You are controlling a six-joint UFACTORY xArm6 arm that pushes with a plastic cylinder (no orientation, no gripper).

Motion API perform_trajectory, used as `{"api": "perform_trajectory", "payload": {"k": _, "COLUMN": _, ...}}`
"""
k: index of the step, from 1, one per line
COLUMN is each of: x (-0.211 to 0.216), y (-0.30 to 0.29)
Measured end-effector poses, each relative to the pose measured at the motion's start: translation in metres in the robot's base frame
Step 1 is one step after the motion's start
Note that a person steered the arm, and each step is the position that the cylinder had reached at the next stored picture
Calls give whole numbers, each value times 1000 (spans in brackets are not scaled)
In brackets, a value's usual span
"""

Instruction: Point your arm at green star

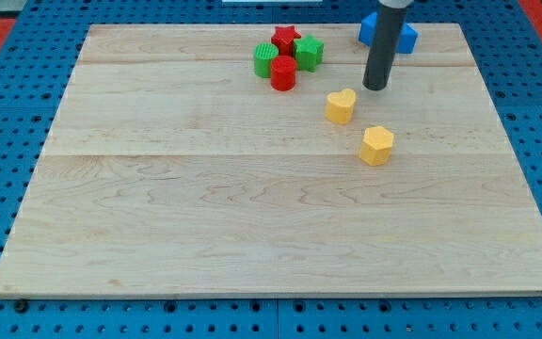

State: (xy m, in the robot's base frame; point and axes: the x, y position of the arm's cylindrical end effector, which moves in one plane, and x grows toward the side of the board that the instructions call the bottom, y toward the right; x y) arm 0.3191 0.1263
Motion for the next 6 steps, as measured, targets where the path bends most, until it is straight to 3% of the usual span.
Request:
{"api": "perform_trajectory", "payload": {"k": 1, "x": 43, "y": -50}}
{"api": "perform_trajectory", "payload": {"k": 2, "x": 74, "y": -9}}
{"api": "perform_trajectory", "payload": {"k": 3, "x": 51, "y": -21}}
{"api": "perform_trajectory", "payload": {"k": 4, "x": -21, "y": -4}}
{"api": "perform_trajectory", "payload": {"k": 5, "x": -44, "y": -42}}
{"api": "perform_trajectory", "payload": {"k": 6, "x": -54, "y": -28}}
